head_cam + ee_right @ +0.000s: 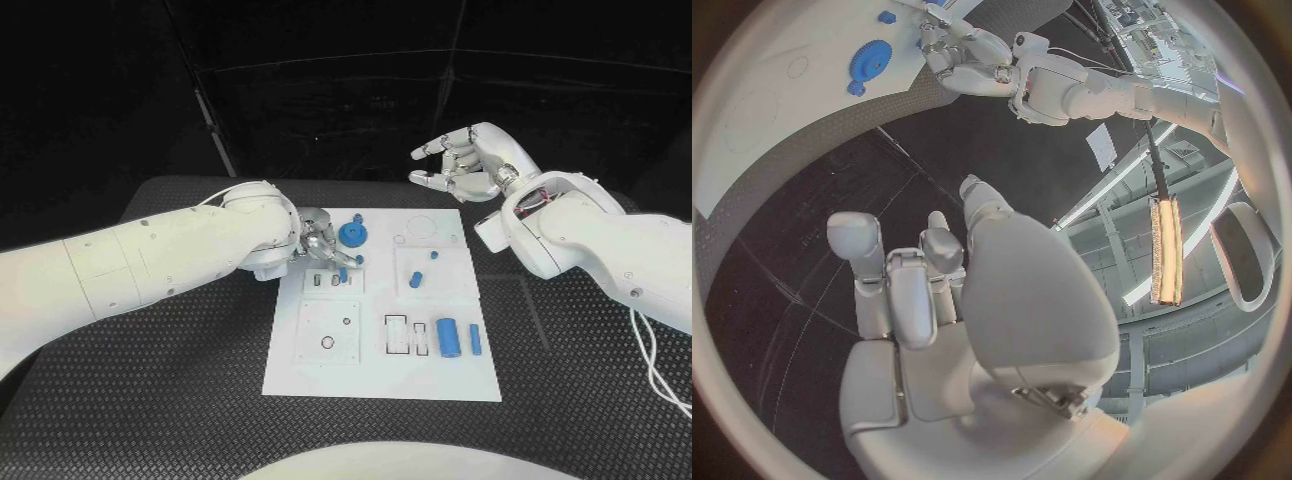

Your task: Assemble the parts on the task board

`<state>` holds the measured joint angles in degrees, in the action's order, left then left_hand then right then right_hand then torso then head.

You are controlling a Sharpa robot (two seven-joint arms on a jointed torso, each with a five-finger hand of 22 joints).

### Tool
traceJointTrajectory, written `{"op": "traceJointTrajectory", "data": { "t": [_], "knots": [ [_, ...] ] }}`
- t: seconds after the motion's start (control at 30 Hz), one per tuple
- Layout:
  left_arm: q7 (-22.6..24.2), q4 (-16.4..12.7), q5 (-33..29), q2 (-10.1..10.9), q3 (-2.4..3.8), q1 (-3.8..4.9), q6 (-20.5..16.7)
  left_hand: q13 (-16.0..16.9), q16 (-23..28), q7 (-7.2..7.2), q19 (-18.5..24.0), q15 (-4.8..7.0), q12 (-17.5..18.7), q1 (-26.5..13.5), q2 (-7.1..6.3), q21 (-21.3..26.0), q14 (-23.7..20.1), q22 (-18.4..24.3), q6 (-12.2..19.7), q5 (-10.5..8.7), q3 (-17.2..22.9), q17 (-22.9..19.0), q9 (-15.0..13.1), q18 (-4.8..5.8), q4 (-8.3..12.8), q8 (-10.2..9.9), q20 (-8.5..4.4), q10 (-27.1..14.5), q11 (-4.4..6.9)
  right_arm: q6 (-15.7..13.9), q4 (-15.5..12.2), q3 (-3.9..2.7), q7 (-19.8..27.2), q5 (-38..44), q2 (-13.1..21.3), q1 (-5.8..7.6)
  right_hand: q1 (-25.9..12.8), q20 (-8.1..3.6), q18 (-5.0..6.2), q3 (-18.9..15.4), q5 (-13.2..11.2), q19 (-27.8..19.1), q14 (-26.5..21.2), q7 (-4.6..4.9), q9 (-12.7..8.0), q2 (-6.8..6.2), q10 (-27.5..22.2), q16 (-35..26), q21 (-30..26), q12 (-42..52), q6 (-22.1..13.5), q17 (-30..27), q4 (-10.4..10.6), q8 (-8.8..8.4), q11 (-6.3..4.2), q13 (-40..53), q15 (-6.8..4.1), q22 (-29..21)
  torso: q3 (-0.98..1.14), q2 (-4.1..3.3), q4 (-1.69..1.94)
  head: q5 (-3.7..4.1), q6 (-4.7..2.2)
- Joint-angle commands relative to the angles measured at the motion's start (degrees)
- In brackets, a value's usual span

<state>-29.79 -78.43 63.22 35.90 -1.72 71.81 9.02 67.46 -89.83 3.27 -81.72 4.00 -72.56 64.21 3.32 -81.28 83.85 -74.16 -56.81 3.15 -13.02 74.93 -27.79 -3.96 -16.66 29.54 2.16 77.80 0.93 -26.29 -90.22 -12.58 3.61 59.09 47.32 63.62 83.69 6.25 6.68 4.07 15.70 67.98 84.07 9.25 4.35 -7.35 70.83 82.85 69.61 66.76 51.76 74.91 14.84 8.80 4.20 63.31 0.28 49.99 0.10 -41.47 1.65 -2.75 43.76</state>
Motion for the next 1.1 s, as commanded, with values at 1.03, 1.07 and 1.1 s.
{"op": "traceJointTrajectory", "data": {
  "t": [1.03,1.07,1.1],
  "knots": [
    [-0.80,0.45,0.53,-1.64,-0.20,0.34,4.72,0.19,-0.17,-0.07,-0.14,0.05,0.00,2.85,1.38,-0.27,6.15,-0.35,1.10,-0.12,-0.30,15.07,-1.85,0.67,0.33,1.17,0.23,-0.56,-0.18,1.47,1.06,-0.06,-0.35,0.10,-0.78,0.12,-0.48,-0.14,0.96,-0.20,0.60,-0.37,2.70,-0.08,-0.12,0.25,-0.34,-0.46,-0.49,-0.20,0.45,2.00,-0.19,0.28,-0.02,-0.15,-0.44,-0.41,-0.08,-0.06,0.03,0.07,0.59],
    [-0.80,0.43,0.53,-1.65,-0.20,0.34,4.74,0.22,-0.17,-0.08,-0.14,0.05,-0.03,3.23,1.54,-0.28,6.15,-0.38,1.15,-0.11,-0.22,15.07,-2.02,0.67,0.38,1.27,0.24,-0.56,-0.17,1.48,1.10,-0.06,-0.36,0.10,-0.80,0.12,-0.48,-0.14,0.96,-0.20,0.60,-0.37,2.70,-0.08,-0.12,0.25,-0.34,-0.46,-0.49,-0.20,0.45,2.00,-0.19,0.28,-0.02,-0.15,-0.44,-0.41,-0.08,-0.06,0.03,0.07,0.62],
    [-0.80,0.42,0.53,-1.65,-0.20,0.34,4.75,0.23,-0.17,-0.08,-0.13,0.05,-0.03,3.46,1.65,-0.28,6.15,-0.38,1.19,-0.10,-0.16,15.07,-2.14,0.66,0.40,1.32,0.24,-0.55,-0.17,1.50,1.14,-0.06,-0.36,0.10,-0.82,0.12,-0.48,-0.14,0.96,-0.20,0.60,-0.37,2.70,-0.08,-0.12,0.25,-0.34,-0.46,-0.49,-0.20,0.45,2.00,-0.19,0.28,-0.02,-0.15,-0.44,-0.41,-0.08,-0.06,0.03,0.07,0.62]
  ]
}}
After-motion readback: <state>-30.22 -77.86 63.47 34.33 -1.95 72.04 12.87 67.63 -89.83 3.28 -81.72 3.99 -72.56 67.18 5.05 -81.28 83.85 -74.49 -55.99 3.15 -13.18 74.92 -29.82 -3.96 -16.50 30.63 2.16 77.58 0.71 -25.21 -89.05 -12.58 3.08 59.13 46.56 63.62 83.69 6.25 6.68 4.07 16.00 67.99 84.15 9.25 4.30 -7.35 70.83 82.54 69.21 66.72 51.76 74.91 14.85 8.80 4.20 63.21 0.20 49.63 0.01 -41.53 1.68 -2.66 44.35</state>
